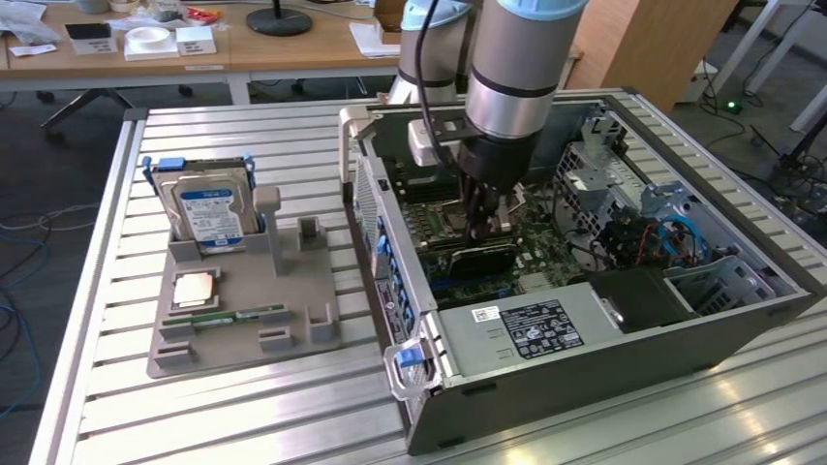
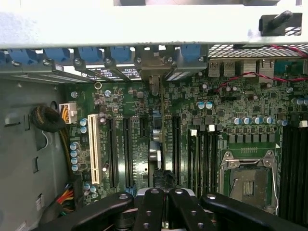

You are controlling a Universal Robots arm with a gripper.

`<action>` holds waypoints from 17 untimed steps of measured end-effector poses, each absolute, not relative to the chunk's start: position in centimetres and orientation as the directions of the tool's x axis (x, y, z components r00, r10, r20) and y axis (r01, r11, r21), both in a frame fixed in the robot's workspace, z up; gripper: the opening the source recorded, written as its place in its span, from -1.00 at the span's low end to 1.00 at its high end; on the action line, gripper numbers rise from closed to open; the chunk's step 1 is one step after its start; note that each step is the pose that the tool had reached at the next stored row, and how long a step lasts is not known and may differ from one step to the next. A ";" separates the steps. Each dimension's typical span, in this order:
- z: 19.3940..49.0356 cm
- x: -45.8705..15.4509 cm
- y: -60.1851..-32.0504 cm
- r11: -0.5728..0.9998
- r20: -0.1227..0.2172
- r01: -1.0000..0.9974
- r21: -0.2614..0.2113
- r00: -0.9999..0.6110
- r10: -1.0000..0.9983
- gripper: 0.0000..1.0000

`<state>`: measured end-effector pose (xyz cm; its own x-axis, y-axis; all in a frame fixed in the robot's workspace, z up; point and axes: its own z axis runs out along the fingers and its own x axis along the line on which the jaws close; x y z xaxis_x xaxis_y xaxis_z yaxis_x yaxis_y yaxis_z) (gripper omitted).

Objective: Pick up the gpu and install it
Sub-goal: 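Press down on the gpu until it lock into place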

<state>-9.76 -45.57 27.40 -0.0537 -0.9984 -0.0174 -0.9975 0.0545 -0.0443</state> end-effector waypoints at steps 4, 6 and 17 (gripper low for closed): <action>27.0 -9.8 -45.5 0.055 -0.017 -0.998 -0.044 -0.054 -0.998 -0.79; 26.9 -9.8 -45.4 0.055 -0.017 -0.998 -0.044 -0.054 -0.998 -0.79; 26.5 -9.8 -45.2 0.055 -0.017 -0.998 -0.044 -0.054 -0.998 -0.79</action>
